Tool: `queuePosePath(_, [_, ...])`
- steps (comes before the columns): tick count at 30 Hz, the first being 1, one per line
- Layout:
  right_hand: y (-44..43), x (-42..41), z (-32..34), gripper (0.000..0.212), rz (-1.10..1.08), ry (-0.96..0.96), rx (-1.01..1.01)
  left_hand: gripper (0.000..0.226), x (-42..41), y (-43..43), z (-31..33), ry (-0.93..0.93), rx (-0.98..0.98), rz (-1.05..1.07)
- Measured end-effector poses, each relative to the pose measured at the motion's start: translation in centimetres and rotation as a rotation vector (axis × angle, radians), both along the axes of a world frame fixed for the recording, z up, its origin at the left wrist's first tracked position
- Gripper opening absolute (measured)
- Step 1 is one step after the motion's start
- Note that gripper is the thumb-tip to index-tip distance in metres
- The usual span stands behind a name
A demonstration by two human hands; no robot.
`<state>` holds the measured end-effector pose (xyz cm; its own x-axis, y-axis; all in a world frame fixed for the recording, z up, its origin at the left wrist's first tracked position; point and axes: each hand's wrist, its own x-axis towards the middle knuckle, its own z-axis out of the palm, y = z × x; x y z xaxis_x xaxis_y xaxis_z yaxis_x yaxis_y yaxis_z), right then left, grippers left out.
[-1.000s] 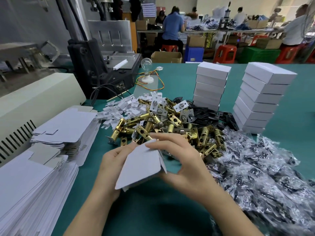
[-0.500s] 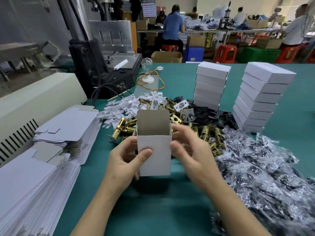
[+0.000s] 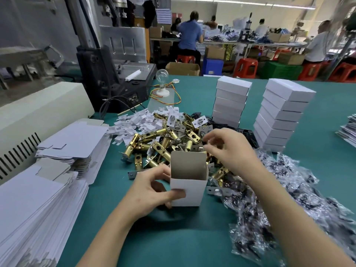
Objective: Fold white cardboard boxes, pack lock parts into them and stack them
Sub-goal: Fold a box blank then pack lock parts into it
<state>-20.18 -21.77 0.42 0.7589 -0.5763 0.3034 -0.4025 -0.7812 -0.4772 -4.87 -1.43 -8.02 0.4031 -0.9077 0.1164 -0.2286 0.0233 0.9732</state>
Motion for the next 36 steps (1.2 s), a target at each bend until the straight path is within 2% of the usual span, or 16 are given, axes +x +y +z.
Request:
queuePosePath(3, [0.4,1.4,0.3,0.03,0.179,0.252,-0.214,0.062,0.1,0.1,0.0,-0.025,-0.007,-0.017])
queuePosePath(5, [0.6,2.2,0.2,0.032,0.252,0.346,-0.311,0.061,0.1,0.2,0.0,-0.031,-0.014,-0.018])
queuePosePath(9, [0.7,3.0,0.8,0.021,0.283,0.441,-0.46,0.056,0.1,0.3,0.0,-0.032,-0.014,-0.01])
queuePosePath(13, [0.5,3.3,1.3,0.022,0.202,0.428,-0.49,0.057,0.0,0.3,0.1,-0.04,-0.04,0.018])
queuePosePath(17, [-0.9,2.2,2.7,0.026,0.087,0.302,-0.418,0.049,-0.2,0.3,0.2,-0.099,-0.083,0.071])
queuePosePath(21, [-1.5,0.3,4.1,0.032,0.009,0.013,-0.328,0.035,-0.5,0.2,0.3,-0.19,-0.085,0.105])
queuePosePath(26, [0.8,-0.9,7.9,0.024,0.01,-0.394,-0.34,0.031,-0.6,0.2,0.3,-0.196,-0.078,0.122])
queuePosePath(29, [2.8,-1.5,9.6,0.017,0.041,-0.556,-0.14,0.034,-0.6,0.3,0.4,-0.167,-0.082,0.148])
queuePosePath(33, [5.1,-1.5,9.0,0.013,0.116,-0.573,0.284,0.04,-0.7,0.3,0.4,-0.156,-0.094,0.168])
queuePosePath(34, [5.5,-1.4,8.4,0.013,0.114,-0.552,0.328,0.039,-0.8,0.3,0.4,-0.159,-0.096,0.168])
queuePosePath(36, [6.3,-1.0,7.0,0.013,0.077,-0.503,0.272,0.038,-0.8,0.3,0.3,-0.167,-0.096,0.171])
